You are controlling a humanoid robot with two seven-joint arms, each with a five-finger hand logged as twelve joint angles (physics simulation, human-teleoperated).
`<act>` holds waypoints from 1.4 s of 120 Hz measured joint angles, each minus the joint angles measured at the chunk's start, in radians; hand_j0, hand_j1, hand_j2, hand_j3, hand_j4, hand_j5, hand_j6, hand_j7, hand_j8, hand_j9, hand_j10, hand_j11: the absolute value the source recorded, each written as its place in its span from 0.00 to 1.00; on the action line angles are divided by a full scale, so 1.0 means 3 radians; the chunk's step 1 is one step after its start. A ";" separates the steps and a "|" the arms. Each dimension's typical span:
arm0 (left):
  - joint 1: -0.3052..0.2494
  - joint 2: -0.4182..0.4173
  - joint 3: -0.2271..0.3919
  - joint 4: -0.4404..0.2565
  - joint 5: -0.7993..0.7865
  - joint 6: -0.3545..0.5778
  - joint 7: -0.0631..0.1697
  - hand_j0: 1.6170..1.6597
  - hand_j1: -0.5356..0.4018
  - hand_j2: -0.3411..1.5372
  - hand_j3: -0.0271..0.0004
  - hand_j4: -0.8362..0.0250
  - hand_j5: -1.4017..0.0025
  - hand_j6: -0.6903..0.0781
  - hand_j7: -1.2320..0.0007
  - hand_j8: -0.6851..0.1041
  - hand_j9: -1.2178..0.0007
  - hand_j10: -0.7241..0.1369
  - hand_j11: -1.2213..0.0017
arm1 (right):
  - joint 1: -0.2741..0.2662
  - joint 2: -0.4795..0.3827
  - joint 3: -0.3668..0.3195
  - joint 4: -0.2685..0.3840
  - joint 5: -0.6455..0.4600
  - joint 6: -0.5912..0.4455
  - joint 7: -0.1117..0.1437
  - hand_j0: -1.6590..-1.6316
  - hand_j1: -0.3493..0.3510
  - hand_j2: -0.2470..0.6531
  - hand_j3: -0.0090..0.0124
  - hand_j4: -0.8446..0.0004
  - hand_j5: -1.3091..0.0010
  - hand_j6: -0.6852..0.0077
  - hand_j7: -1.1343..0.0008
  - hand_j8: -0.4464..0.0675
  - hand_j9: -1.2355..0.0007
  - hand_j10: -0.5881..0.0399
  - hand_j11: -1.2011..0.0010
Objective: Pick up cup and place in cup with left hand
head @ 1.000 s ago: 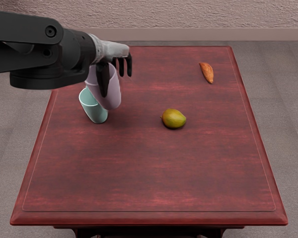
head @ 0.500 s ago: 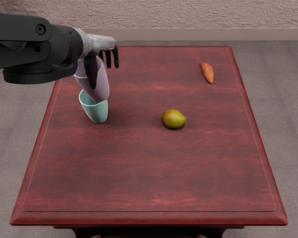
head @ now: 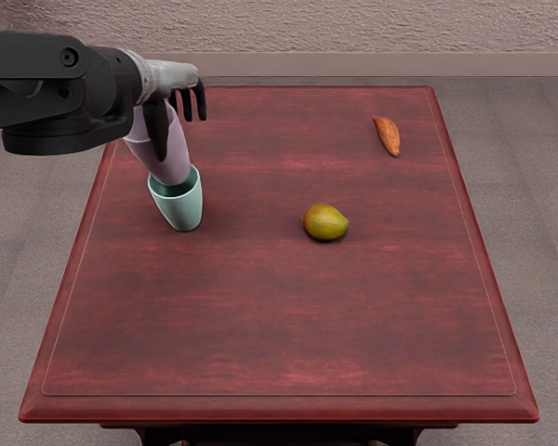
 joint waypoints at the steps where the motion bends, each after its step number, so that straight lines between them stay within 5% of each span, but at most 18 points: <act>1: 0.0000 0.0000 -0.0001 0.0000 0.0000 0.0000 0.0000 0.96 0.38 0.31 0.99 0.41 0.55 0.27 0.49 0.31 0.48 0.41 0.48 | 0.0000 0.0000 0.0000 0.0000 0.0000 0.0000 0.0000 0.04 0.00 0.27 0.42 1.00 1.00 0.99 1.00 0.87 1.00 0.94 1.00; 66: 0.0026 0.0019 -0.0009 -0.0023 -0.0006 -0.0012 0.0000 0.96 0.41 0.29 0.99 0.44 0.57 0.30 0.51 0.29 0.50 0.39 0.51 | 0.0000 0.0000 0.0000 0.0000 0.0000 0.0000 0.0000 0.04 0.00 0.27 0.42 1.00 1.00 0.99 1.00 0.87 1.00 0.94 1.00; 118: 0.0046 0.0019 -0.0068 -0.0033 -0.0017 0.0063 -0.0019 0.96 0.66 0.21 0.99 0.70 0.79 0.60 0.76 0.58 0.75 0.58 0.75 | 0.0000 0.0000 0.0000 -0.0001 0.0000 0.0001 0.0000 0.04 0.00 0.27 0.42 1.00 1.00 0.99 1.00 0.87 1.00 0.94 1.00; 135: 0.0107 0.0140 -0.0284 -0.0051 -0.0292 0.0029 -0.0025 0.96 0.71 0.21 0.99 0.75 0.82 0.65 0.80 0.63 0.80 0.63 0.80 | 0.0001 0.0000 0.0000 0.0000 0.0000 0.0000 0.0000 0.04 0.00 0.27 0.42 1.00 1.00 0.99 1.00 0.87 1.00 0.94 1.00; 168: 0.0391 0.0373 -0.1145 -0.0030 -0.1145 -0.0321 -0.0022 0.96 0.84 0.19 0.99 0.87 0.92 0.79 0.91 0.76 0.91 0.75 0.91 | 0.0000 0.0000 0.0000 0.0000 0.0000 0.0001 0.0000 0.04 0.00 0.27 0.42 1.00 1.00 0.99 1.00 0.87 1.00 0.94 1.00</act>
